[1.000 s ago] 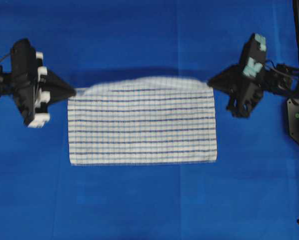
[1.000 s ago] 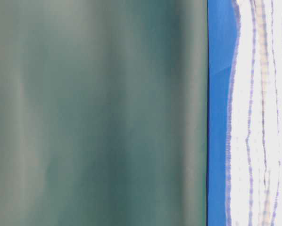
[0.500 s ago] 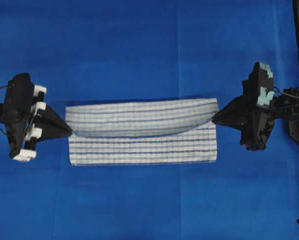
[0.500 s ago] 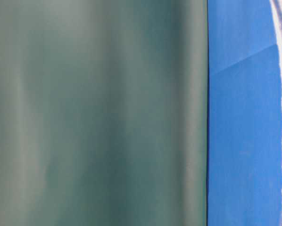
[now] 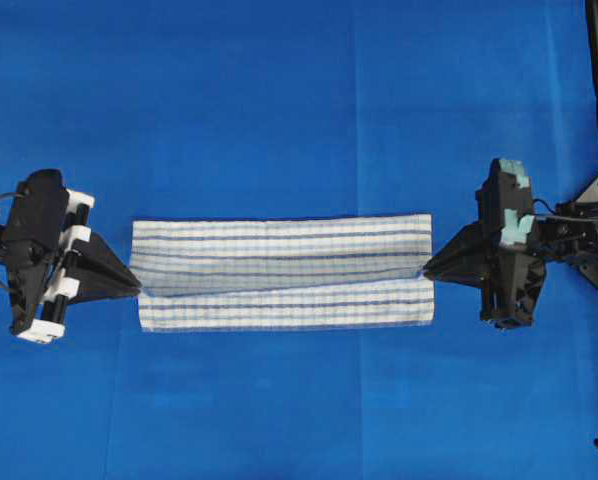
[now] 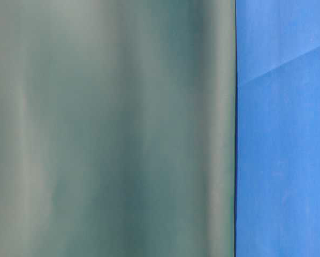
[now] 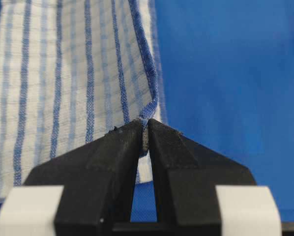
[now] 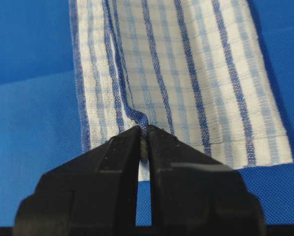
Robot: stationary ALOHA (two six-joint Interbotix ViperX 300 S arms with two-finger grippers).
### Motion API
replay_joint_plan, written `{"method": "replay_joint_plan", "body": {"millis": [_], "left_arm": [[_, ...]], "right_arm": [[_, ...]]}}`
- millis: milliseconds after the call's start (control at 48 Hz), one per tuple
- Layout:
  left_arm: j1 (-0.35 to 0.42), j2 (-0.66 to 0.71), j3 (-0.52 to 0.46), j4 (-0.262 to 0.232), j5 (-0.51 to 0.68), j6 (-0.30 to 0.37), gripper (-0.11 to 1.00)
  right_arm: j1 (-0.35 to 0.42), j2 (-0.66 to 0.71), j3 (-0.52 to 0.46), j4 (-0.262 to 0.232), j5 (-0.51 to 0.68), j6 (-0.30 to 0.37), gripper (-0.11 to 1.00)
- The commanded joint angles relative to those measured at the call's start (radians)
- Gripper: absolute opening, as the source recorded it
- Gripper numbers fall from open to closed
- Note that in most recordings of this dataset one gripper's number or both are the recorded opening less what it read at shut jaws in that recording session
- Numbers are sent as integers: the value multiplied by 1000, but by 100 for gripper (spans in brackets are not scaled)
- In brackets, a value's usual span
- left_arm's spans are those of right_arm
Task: Fold the blue towel.
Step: 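Lift the top edge and fold it down toward the bottom edge, then release the folded edge and raise both grippers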
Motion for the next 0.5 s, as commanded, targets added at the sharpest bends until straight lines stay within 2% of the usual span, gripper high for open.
{"method": "replay_joint_plan", "body": {"millis": [0, 479], "left_arm": [[-12, 11, -28, 0, -2, 0, 5], [-12, 80, -58, -2, 5, 6, 5]], "right_arm": [[5, 8, -25, 2, 5, 0, 5], [8, 23, -35, 2, 21, -2, 6]]}}
